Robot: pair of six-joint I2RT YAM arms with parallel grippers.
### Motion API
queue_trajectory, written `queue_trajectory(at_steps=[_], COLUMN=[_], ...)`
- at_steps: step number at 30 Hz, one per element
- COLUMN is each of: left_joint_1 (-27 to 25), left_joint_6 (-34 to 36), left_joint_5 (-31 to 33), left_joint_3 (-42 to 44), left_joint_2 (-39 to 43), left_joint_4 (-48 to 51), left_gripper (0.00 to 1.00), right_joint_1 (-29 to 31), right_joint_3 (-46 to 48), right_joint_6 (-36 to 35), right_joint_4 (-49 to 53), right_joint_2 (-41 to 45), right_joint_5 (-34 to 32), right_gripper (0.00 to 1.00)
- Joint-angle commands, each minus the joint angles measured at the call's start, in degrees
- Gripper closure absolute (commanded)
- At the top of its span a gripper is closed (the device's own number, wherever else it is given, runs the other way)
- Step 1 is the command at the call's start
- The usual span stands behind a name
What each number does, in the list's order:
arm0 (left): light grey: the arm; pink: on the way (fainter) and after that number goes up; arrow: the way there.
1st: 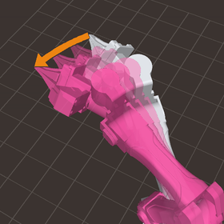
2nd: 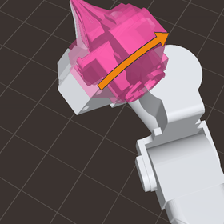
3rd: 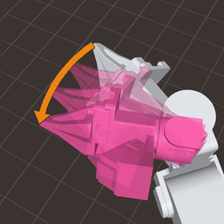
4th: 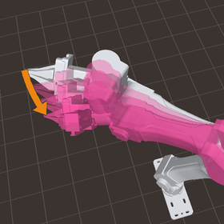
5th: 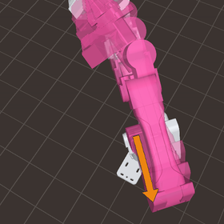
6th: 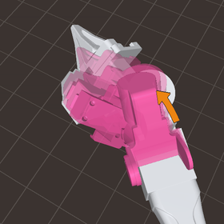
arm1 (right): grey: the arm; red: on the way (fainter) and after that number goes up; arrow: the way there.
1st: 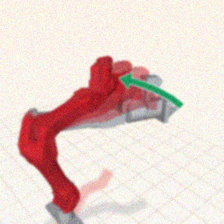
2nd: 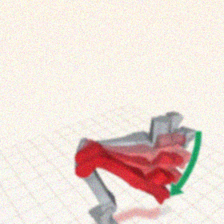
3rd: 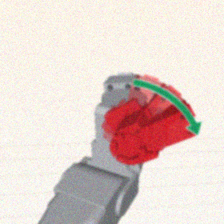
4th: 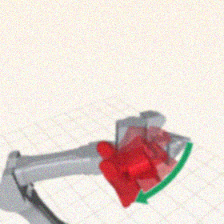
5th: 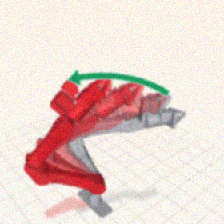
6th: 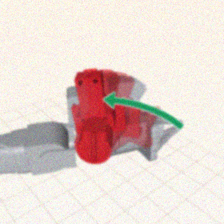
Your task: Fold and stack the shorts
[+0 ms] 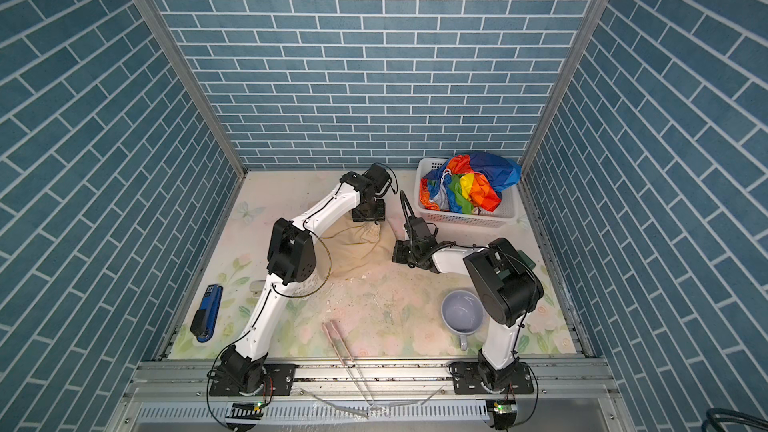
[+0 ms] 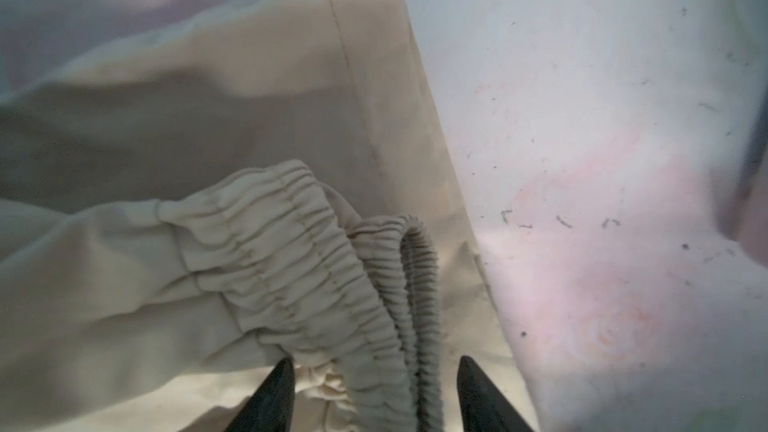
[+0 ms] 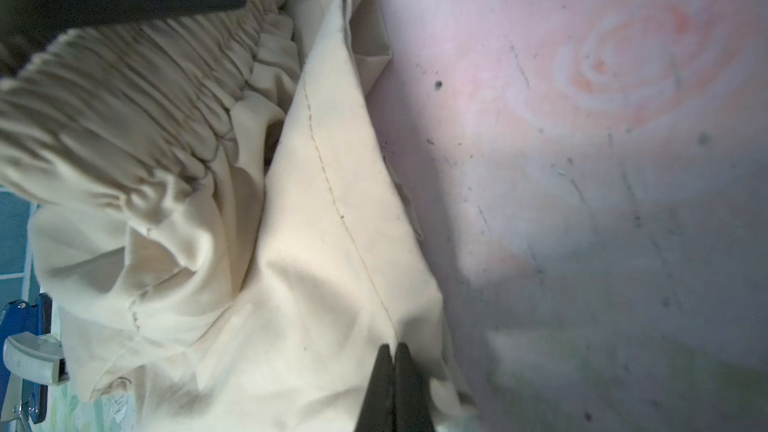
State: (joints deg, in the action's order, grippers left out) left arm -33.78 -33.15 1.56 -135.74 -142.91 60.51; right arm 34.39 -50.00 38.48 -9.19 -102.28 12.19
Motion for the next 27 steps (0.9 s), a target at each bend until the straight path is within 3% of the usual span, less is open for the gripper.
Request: queue_trajectory(at_steps=[1,7,12,17,22,27], left_joint_1=[-1.4,-1.6,-1.5,0.4,5.7,10.6], left_joint_6=[0.1,-0.5,0.8,1.3,-1.7,-2.4], left_joint_5=[-4.1,-5.8,-1.3,2.0,0.2,-1.9], left_joint_3=[-0.4,2.7,14.0,30.3,46.3,56.6], left_joint_2=[3.9,12.4,25.0,37.4,46.4,51.5], left_joint_4=[-3.2,-6.8,-12.5,-18.8,-22.4,-24.7], left_gripper=[0.32,0.23,0.21,0.37,0.64,0.60], right_joint_1=[-0.4,-0.4,1.5,5.1,5.2,4.9], right_joint_3=[2.1,2.1,-4.0,-15.7,-26.4,-33.4], right_joint_6=[-1.7,-2.4,-3.7,-5.5,-2.3,-1.3], right_joint_4=[2.6,7.0,10.7,12.6,11.1,10.9], right_joint_2=[3.6,9.8,11.7,5.7,-4.1,-11.5], right_joint_5=[-2.3,-4.3,-2.9,0.0,6.9,7.7], right_gripper=[1.00,1.00,1.00,1.00,1.00,1.00])
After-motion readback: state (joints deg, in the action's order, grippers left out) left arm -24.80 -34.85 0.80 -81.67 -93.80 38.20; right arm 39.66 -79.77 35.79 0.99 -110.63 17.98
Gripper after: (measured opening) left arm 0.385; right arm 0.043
